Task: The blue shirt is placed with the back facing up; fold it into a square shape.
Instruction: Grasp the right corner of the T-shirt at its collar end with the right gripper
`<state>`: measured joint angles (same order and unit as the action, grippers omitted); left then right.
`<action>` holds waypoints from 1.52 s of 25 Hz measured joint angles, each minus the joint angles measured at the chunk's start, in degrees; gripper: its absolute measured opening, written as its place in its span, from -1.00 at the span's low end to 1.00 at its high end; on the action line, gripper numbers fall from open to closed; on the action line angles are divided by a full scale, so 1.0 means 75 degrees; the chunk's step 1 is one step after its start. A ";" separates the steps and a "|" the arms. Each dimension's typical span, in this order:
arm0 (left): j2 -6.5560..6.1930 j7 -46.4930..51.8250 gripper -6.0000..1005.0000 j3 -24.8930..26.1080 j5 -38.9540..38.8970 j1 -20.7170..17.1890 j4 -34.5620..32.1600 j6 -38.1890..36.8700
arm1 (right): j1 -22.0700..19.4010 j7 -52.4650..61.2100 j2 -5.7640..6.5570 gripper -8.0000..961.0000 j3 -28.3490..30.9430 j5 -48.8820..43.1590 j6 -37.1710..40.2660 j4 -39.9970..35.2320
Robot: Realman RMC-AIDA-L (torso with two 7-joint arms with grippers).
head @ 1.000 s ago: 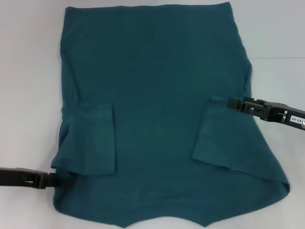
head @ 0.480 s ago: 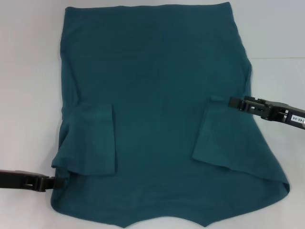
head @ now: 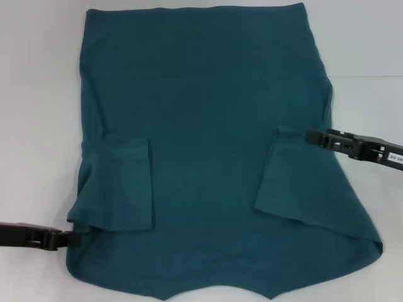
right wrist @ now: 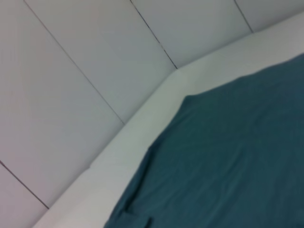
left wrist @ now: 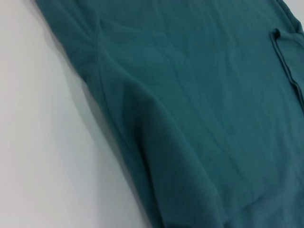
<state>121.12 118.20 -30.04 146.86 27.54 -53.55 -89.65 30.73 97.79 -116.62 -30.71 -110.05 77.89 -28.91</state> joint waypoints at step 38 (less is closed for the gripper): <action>0.0046 0.0094 -0.92 0.0361 -0.0098 -0.0216 -0.0330 -0.0163 | -0.0583 0.2795 0.0879 0.91 -0.0062 -0.2726 0.0936 -0.0076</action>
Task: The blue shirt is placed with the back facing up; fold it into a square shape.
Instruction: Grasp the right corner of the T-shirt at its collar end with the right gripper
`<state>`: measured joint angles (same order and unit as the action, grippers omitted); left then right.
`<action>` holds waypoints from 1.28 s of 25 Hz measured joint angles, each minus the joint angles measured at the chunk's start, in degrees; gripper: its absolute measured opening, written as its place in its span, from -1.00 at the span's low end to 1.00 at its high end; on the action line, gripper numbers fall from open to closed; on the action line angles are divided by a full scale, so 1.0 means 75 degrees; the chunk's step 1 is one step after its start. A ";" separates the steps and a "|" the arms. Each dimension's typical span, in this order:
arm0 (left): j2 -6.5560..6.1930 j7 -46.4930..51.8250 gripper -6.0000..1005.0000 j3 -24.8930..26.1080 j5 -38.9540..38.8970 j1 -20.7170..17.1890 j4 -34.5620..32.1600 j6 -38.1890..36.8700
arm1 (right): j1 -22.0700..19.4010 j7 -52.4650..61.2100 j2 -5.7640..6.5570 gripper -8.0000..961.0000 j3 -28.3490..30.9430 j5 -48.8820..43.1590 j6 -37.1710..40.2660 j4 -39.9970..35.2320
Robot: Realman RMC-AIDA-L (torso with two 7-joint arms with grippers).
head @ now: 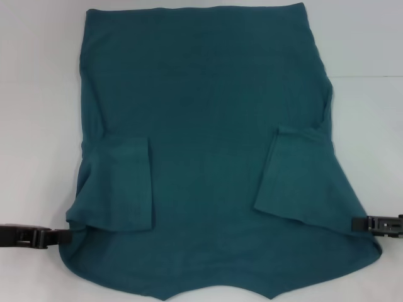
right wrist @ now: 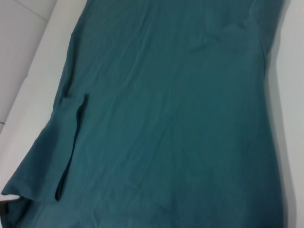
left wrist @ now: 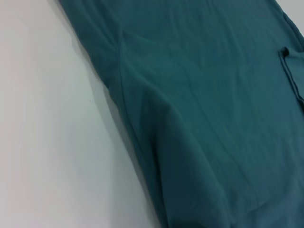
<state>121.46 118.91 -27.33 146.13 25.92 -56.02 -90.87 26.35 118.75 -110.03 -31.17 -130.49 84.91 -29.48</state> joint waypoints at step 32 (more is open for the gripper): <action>0.0000 -0.0048 -0.89 -0.0056 -0.0044 0.0030 0.0041 0.0060 | 0.0183 -0.0065 -0.0134 0.91 -0.0099 -0.0077 0.0852 -0.0019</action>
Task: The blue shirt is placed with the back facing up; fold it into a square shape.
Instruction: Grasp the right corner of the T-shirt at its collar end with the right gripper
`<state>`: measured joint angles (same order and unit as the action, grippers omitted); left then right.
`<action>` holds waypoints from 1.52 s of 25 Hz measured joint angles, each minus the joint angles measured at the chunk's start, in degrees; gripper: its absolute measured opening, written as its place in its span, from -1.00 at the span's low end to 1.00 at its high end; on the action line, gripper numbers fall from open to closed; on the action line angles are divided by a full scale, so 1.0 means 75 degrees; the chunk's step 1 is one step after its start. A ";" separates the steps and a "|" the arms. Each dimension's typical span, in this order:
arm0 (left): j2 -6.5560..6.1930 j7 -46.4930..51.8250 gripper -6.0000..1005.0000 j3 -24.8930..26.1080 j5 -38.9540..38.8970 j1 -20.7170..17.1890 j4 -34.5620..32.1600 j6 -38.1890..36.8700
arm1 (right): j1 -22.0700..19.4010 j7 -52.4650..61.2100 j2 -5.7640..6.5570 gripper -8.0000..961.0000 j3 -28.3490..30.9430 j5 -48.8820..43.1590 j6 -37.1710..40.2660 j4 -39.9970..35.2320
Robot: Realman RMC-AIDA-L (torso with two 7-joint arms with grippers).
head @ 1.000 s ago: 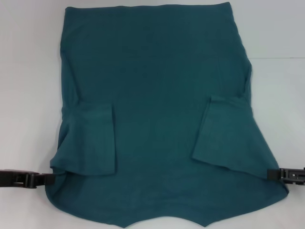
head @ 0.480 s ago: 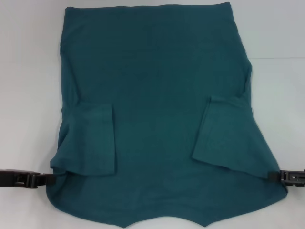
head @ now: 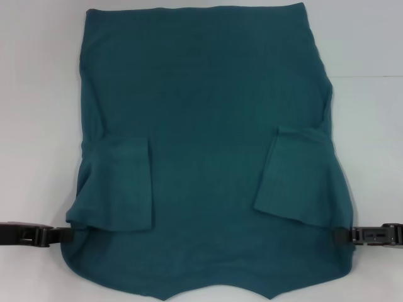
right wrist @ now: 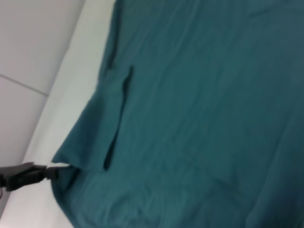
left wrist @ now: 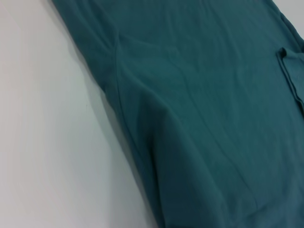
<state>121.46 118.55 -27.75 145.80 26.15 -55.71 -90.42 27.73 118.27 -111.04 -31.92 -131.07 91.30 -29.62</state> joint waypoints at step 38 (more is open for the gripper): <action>-0.0019 -0.0035 -0.85 0.0021 -0.0109 0.0018 0.0074 0.0220 | -0.0059 0.0618 -0.0004 0.90 0.0575 -0.0327 0.0111 0.0219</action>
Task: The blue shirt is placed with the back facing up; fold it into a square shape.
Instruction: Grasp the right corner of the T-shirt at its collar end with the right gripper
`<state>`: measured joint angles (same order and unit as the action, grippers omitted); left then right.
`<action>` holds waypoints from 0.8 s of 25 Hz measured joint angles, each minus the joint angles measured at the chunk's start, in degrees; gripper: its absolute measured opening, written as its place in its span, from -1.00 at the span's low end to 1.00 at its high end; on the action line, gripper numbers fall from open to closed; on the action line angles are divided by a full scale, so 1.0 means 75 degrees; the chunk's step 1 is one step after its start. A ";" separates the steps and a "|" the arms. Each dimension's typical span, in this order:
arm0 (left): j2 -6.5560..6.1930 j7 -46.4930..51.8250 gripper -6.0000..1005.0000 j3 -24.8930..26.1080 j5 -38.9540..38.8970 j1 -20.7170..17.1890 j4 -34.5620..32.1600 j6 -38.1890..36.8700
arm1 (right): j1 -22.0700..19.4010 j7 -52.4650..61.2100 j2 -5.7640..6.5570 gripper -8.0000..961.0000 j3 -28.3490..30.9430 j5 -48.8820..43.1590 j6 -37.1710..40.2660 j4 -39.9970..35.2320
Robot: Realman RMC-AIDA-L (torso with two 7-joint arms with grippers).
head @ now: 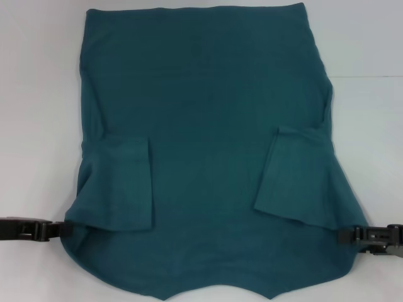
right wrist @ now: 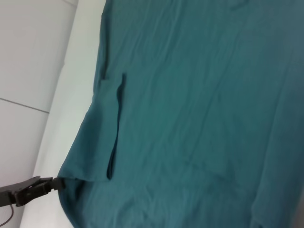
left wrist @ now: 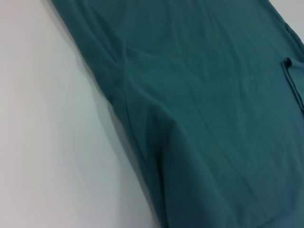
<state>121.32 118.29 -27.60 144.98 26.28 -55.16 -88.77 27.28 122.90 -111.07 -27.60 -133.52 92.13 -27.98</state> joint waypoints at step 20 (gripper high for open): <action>0.0007 0.0007 -0.83 0.0015 0.0005 0.0071 0.0042 0.0000 | -0.0166 -0.0137 0.0017 0.06 0.0291 0.0001 -0.0402 -0.0094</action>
<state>121.37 118.34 -27.48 145.02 26.81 -54.85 -88.77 26.04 121.87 -110.94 -25.42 -133.52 89.12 -28.69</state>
